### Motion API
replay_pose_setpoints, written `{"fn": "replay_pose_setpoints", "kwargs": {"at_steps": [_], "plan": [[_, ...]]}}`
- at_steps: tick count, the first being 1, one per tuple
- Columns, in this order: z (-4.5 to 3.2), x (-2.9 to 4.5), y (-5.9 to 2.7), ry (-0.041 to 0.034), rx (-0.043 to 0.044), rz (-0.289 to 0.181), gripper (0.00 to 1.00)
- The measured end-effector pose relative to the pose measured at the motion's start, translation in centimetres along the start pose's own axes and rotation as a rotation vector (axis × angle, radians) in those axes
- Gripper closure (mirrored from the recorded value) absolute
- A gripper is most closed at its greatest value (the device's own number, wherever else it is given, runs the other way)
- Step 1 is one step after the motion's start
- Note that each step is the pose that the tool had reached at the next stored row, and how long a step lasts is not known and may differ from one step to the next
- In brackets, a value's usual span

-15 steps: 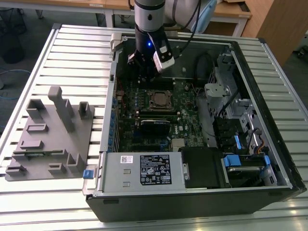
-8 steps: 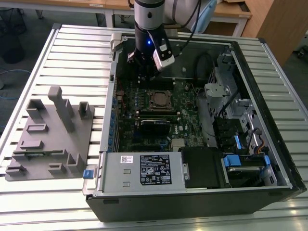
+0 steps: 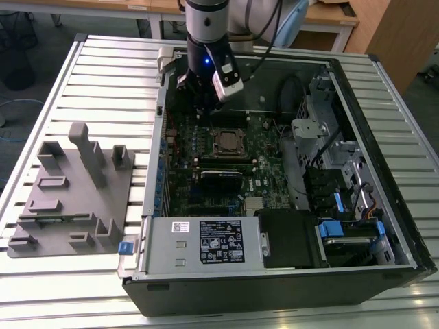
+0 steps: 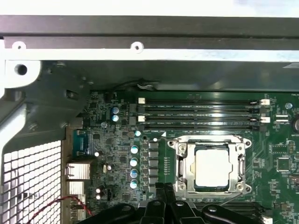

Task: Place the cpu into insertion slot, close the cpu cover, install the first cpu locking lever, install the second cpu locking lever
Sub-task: 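Install the first cpu locking lever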

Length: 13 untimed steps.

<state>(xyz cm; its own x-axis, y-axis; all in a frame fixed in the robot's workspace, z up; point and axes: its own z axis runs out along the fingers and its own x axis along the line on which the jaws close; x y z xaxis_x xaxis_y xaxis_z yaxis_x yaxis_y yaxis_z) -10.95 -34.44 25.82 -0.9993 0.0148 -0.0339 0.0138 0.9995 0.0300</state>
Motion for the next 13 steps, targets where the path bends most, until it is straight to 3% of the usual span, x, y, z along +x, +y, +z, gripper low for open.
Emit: {"fn": "replay_pose_setpoints", "kwargs": {"at_steps": [13], "plan": [[0.04, 0.36, 0.02, 0.0002, 0.0003, 0.000, 0.90]]}}
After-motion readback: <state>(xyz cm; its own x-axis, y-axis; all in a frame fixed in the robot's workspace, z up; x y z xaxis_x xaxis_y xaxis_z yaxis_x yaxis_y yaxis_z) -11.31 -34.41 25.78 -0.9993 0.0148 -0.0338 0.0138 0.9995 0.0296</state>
